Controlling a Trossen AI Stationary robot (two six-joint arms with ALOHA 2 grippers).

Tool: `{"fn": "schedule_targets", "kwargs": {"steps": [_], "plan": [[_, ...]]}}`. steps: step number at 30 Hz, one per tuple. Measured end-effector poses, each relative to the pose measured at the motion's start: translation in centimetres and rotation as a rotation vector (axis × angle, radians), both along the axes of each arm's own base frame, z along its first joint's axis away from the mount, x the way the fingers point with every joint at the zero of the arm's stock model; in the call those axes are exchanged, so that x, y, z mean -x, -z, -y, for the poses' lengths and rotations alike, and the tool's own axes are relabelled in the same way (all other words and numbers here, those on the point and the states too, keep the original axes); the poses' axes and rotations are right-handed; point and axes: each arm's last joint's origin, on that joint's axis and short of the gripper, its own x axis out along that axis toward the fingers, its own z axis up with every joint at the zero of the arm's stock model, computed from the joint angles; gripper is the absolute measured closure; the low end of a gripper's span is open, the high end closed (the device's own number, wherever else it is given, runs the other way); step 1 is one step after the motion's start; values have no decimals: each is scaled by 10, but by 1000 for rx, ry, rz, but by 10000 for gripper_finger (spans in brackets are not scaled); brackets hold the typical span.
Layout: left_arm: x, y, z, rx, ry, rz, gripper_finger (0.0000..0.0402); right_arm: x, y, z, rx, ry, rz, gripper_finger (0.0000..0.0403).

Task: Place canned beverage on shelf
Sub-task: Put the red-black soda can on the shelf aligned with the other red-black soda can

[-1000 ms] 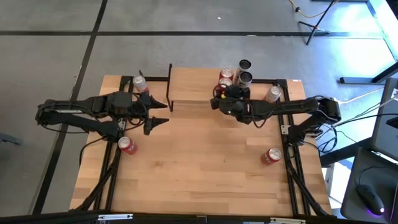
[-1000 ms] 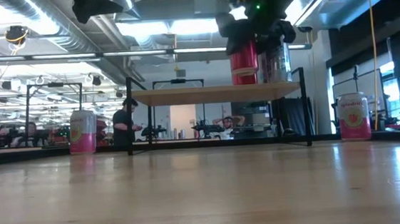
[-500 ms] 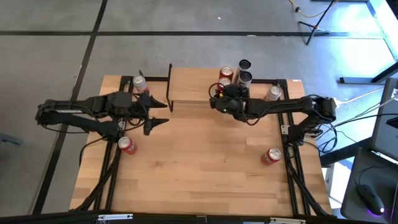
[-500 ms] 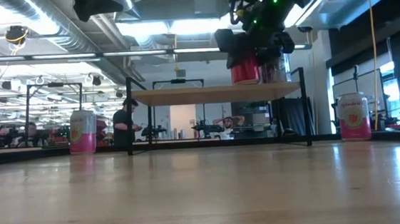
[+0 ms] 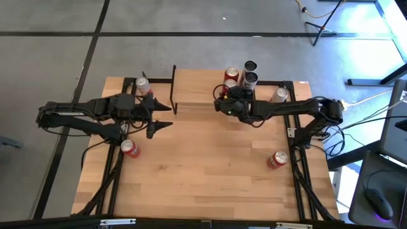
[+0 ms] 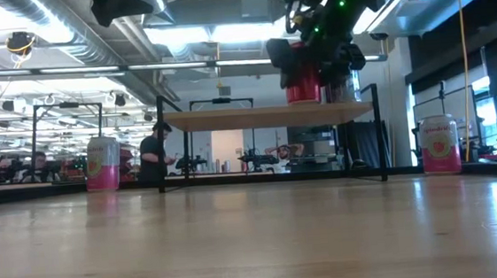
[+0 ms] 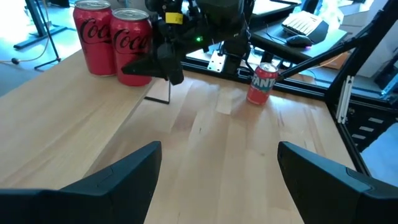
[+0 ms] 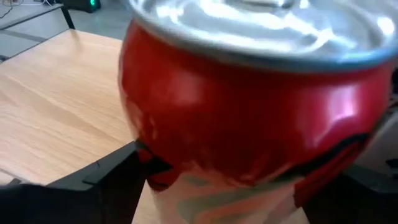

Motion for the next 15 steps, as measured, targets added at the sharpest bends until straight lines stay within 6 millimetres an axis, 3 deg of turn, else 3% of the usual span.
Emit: {"fn": "schedule_targets", "kwargs": {"steps": [6, 15], "plan": [[0, 0, 0, -2, 2, 0, 84, 1, -8, -2, -61, -83, -19, 48], [0, 0, 0, -4, 3, -1, 84, 4, -41, -2, -57, -70, -70, 47]]}}
